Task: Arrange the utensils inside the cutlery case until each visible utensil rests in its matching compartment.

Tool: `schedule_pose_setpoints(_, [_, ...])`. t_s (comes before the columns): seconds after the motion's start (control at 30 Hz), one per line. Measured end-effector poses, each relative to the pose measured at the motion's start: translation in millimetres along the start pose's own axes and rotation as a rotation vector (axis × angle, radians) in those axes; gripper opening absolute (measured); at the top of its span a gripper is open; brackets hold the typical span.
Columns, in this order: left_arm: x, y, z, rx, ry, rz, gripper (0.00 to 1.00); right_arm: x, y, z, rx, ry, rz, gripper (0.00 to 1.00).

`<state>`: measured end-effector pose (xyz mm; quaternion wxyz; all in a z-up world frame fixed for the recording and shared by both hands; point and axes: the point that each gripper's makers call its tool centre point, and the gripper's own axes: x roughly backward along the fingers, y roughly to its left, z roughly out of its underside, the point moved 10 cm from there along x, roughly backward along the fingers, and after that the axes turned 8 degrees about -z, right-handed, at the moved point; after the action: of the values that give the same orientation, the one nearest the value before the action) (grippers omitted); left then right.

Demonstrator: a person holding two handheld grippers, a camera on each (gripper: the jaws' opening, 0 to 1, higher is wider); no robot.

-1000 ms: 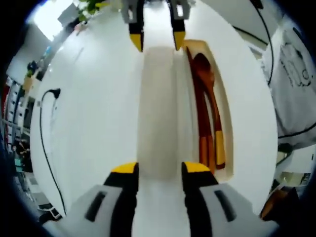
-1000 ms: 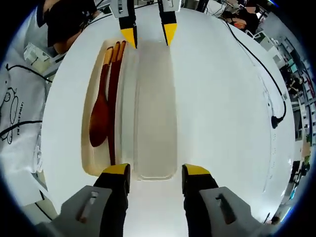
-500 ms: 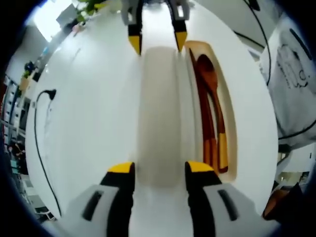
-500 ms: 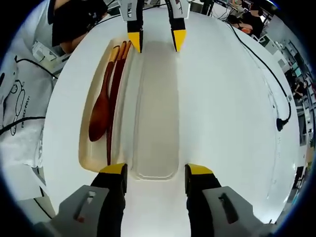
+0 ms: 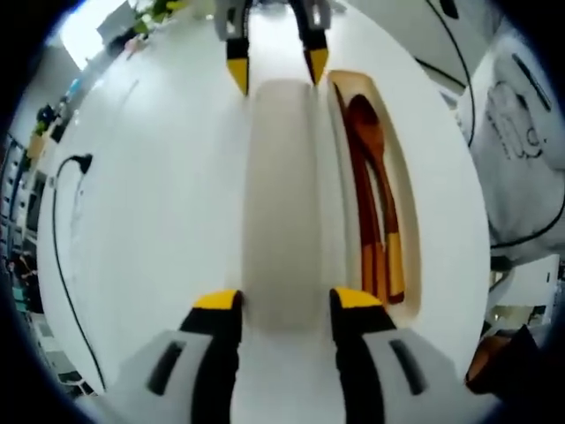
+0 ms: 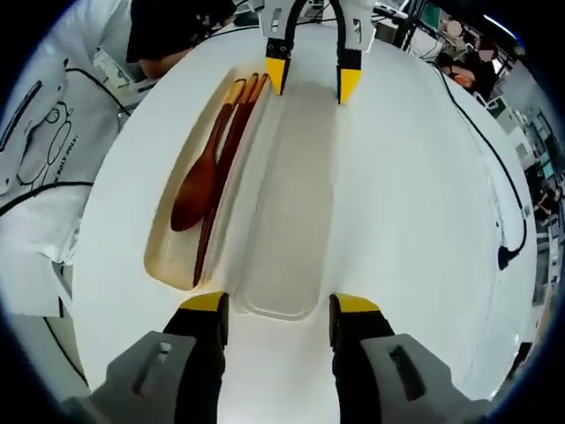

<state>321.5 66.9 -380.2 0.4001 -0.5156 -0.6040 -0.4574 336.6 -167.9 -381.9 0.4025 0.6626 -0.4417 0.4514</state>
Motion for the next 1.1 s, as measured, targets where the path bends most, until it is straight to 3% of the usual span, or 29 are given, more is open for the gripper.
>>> schedule_pose_setpoints(0.1, [-1,0.0,-0.2,-0.056,0.017,0.021,0.44,1,-1,0.6,0.047,0.022,-0.016,0.46])
schedule_pose_setpoints(0.33, [-2,-0.6,1.0,-0.039,0.01,0.016,0.44,1,-1,3.2,0.05,0.001,-0.012,0.46])
schedule_pose_setpoints(0.57, [-2,1.5,8.0,0.063,-0.092,-0.005,0.38,1,-4,3.9,0.019,-0.04,-0.01,0.38])
schedule_pose_setpoints(0.7, [-2,1.4,6.3,0.057,-0.079,-0.007,0.37,1,-3,-2.8,0.003,0.005,-0.007,0.37])
schedule_pose_setpoints(0.97, [0,1.9,7.7,0.055,-0.074,-0.002,0.37,1,-6,-6.4,-0.025,0.035,-0.023,0.37])
schedule_pose_setpoints(1.03, [0,1.4,8.0,0.049,-0.065,-0.006,0.37,8,-8,-7.0,-0.04,0.06,-0.032,0.33])
schedule_pose_setpoints(1.1, [1,1.2,7.7,0.046,-0.059,-0.01,0.37,6,-9,-6.4,-0.06,0.041,-0.039,0.33])
